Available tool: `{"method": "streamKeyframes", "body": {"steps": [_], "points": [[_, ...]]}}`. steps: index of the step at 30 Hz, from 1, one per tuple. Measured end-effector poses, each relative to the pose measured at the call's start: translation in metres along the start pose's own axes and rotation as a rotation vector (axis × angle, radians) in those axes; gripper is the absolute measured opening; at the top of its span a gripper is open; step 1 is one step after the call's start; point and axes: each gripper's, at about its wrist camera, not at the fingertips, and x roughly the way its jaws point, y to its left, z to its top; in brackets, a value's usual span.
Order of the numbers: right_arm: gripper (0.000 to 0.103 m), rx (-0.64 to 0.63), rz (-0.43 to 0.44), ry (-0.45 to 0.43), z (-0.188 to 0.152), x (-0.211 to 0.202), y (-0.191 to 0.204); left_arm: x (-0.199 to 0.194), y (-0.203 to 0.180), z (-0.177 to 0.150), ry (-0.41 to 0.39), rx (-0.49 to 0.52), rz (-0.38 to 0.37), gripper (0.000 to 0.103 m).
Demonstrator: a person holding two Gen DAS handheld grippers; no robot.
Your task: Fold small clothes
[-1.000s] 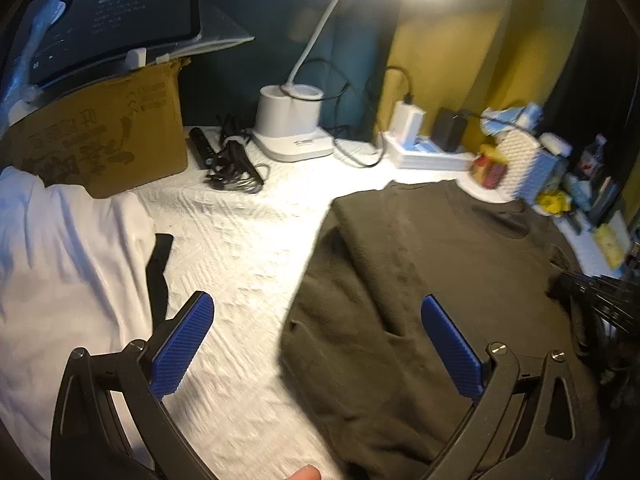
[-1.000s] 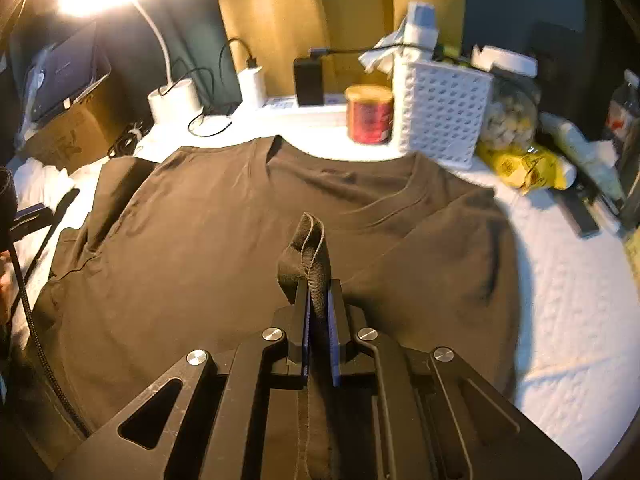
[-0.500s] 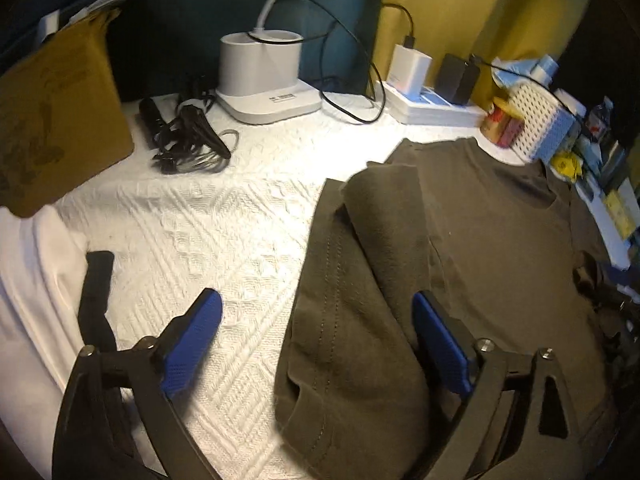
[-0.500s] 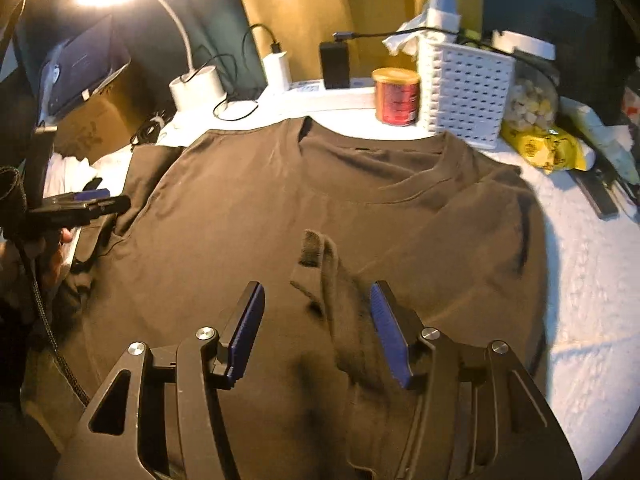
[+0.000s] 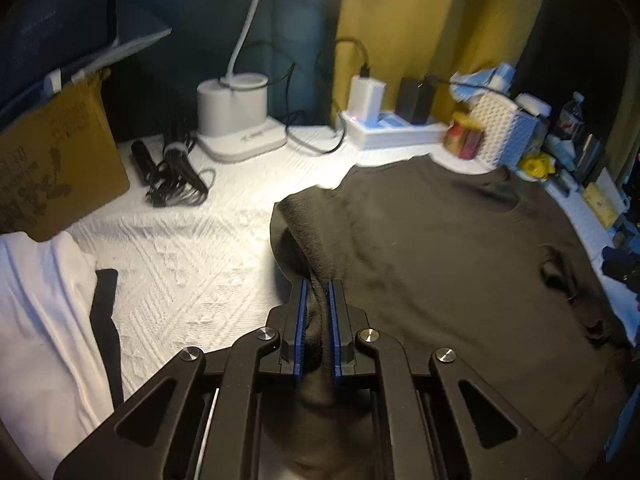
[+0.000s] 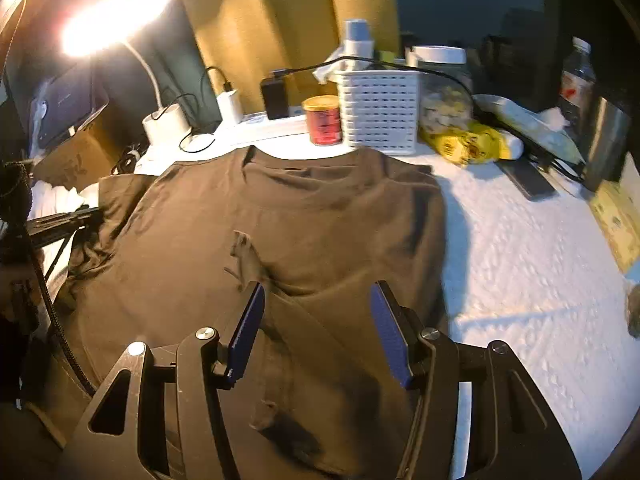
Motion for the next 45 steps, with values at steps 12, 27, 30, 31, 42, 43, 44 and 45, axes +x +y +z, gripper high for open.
{"method": "streamKeyframes", "body": {"steps": [12, 27, 30, 31, 42, 43, 44, 45], "points": [[0.058, 0.079, -0.007, -0.028, -0.030, -0.020, -0.039, 0.003, -0.057, 0.009, -0.002, 0.084, -0.005, 0.009], [0.058, 0.137, 0.014, -0.054, -0.049, -0.027, -0.071, 0.004, -0.103, 0.007, 0.089, 0.074, -0.110, 0.060], [0.058, 0.139, 0.018, -0.055, -0.051, -0.026, -0.074, -0.007, -0.095, 0.010, 0.061, 0.053, -0.099, 0.072], [0.058, 0.139, 0.019, -0.054, -0.051, -0.026, -0.075, -0.009, -0.092, 0.010, 0.059, 0.058, -0.086, 0.072], [0.058, 0.134, 0.023, -0.051, -0.051, -0.023, -0.075, 0.016, -0.075, -0.019, 0.177, 0.134, -0.015, 0.034], [0.058, 0.132, 0.023, -0.050, -0.051, -0.023, -0.075, 0.016, -0.075, -0.020, 0.178, 0.131, -0.020, 0.029], [0.058, 0.130, 0.024, -0.050, -0.051, -0.023, -0.074, 0.014, -0.076, -0.022, 0.173, 0.133, -0.023, 0.022], [0.058, 0.129, 0.024, -0.049, -0.052, -0.023, -0.074, 0.012, -0.078, -0.023, 0.162, 0.138, -0.016, 0.016]]}}
